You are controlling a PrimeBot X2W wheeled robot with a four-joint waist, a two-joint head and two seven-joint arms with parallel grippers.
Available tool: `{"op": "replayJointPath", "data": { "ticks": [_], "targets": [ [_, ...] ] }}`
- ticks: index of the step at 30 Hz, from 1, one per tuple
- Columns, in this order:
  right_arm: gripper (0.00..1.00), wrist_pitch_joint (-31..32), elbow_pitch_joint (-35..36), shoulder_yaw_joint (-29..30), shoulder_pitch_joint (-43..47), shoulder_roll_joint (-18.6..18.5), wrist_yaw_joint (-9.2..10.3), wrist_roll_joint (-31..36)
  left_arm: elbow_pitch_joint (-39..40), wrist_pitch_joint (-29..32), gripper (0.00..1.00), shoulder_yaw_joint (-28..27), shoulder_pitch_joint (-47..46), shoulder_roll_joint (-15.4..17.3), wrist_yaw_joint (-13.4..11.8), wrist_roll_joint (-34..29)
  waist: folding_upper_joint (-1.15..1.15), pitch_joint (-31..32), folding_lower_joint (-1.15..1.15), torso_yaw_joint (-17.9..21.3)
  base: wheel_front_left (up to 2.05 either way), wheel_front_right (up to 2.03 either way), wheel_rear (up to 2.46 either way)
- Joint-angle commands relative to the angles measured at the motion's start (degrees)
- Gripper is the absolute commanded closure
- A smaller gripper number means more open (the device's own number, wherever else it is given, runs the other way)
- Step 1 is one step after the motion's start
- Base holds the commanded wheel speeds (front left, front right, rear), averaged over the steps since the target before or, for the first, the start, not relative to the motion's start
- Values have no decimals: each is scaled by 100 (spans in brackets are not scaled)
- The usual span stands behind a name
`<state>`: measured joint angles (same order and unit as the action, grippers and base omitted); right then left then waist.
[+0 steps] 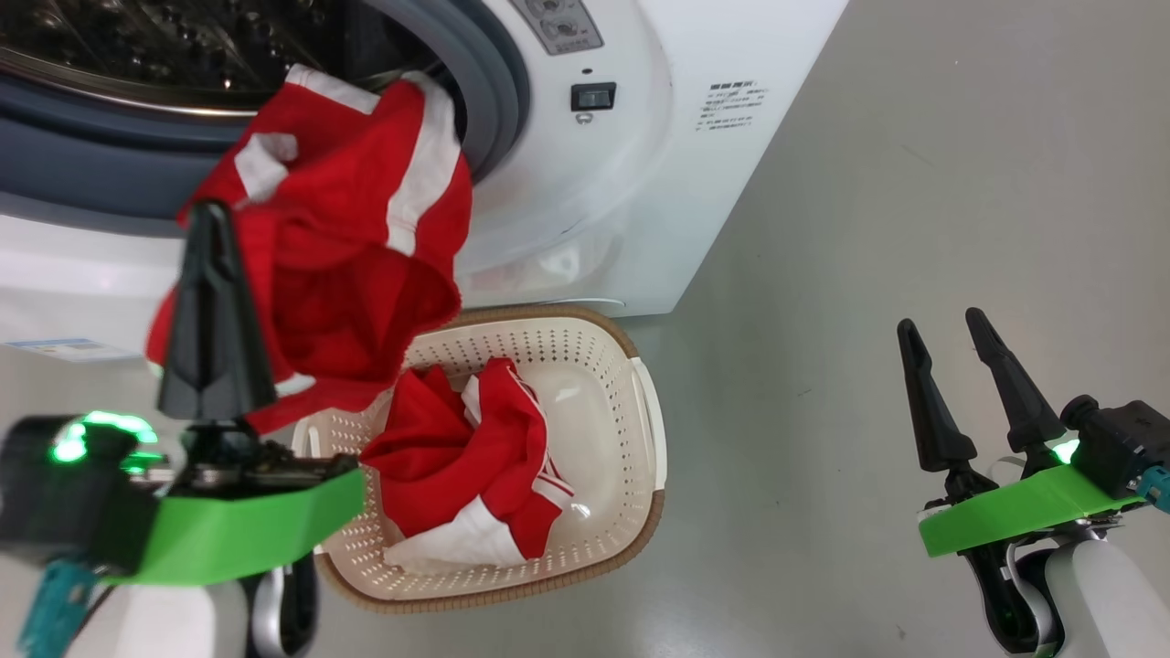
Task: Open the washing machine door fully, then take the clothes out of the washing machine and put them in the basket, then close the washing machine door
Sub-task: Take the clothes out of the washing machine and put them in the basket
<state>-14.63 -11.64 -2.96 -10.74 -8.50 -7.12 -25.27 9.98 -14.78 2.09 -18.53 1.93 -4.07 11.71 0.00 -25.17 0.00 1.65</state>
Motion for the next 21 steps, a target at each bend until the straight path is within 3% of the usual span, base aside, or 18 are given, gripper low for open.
{"op": "replayJointPath", "data": {
  "ticks": [1,21],
  "targets": [
    [0,-37,126,-143,18,-60,-36,-22,16,-21,100,-118,127,96,4,14,0,-4,0,7,0,0,0],
    [0,-37,127,-227,-128,20,-36,-46,-3047,-22,100,207,-308,95,418,161,0,-274,0,194,0,0,0]
  ]
}}
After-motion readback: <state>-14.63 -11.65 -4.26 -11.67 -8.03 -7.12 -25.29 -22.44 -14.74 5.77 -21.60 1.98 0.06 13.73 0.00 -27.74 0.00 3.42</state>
